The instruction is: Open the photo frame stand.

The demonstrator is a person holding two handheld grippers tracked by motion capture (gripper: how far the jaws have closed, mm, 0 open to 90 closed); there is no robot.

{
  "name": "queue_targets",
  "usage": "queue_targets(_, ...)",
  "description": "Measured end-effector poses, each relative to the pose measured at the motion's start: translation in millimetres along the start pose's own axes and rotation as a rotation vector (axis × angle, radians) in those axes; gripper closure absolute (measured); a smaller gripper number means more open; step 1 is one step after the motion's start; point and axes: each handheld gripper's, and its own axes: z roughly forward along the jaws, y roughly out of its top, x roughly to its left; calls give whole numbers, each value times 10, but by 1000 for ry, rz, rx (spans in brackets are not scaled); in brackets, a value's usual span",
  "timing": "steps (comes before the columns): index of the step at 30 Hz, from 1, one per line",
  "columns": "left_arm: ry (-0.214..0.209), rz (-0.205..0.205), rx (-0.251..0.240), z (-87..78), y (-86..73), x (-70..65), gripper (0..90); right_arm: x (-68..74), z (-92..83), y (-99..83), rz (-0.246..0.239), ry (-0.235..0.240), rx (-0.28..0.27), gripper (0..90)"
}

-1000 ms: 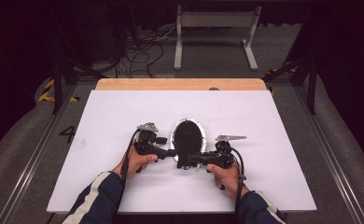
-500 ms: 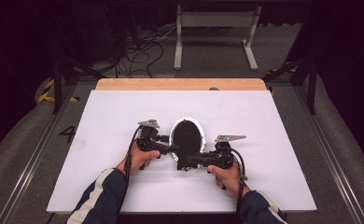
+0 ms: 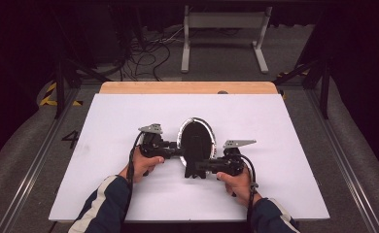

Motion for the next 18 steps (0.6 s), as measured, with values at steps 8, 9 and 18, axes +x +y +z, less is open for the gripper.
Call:
queue_targets(8, -28, 15, -2, 15, -6, -41, 543, 18, -2, 14, -18, -6, 2, 811)
queue_targets(9, -15, 14, -34, 2, 0, -64, 584, 18, -2, 16, -21, -11, 3, 821)
queue_targets(18, 29, 77, -108, -92, 26, -185, 731, -29, -17, 11, -6, -50, -1, 796)
